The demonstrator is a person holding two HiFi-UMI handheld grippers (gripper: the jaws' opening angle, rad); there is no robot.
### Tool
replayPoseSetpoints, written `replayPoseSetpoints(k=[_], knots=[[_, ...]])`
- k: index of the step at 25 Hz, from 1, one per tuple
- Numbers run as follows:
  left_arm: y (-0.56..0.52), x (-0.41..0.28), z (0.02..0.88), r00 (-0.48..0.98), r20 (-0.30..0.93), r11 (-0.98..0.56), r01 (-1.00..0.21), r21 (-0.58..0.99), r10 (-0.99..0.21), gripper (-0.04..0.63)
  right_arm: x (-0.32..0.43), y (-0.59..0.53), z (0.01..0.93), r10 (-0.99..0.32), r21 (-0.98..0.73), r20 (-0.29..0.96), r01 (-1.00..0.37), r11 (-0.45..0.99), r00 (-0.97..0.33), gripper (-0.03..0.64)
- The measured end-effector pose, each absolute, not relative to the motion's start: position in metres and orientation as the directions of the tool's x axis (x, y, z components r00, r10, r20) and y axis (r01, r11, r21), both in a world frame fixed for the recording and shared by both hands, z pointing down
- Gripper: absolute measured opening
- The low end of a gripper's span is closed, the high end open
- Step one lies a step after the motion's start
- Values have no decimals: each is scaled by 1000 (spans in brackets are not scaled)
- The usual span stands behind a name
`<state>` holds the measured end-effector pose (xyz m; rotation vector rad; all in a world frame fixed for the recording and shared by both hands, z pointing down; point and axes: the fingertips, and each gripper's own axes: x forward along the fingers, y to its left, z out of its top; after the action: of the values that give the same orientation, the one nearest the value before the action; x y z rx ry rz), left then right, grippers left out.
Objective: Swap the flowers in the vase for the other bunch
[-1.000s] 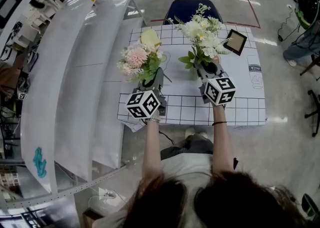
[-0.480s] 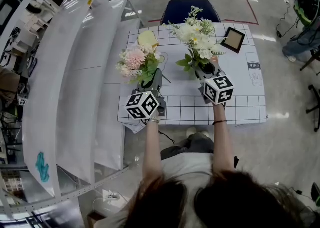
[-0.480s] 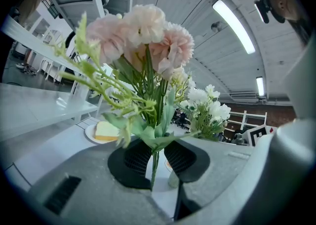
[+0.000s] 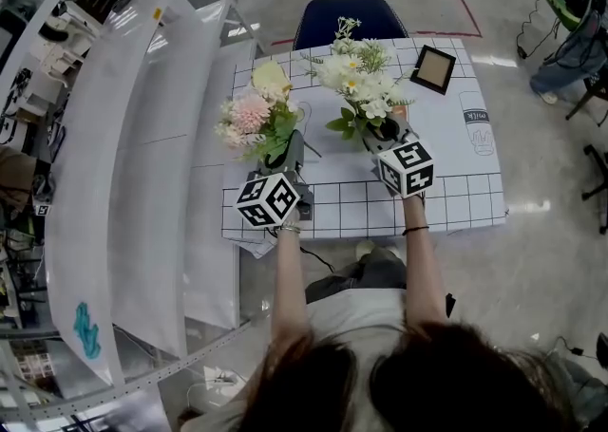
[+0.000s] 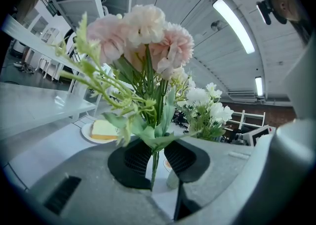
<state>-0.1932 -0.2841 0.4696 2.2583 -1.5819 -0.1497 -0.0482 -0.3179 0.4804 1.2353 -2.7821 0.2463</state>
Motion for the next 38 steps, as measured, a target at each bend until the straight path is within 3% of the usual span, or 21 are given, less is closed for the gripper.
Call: replayPoseSetpoints(k=[38], knots=[[-286, -175, 486, 387, 160, -298, -865, 404, -908, 76, -46, -311, 497, -717, -95, 202, -742, 664, -667, 94]])
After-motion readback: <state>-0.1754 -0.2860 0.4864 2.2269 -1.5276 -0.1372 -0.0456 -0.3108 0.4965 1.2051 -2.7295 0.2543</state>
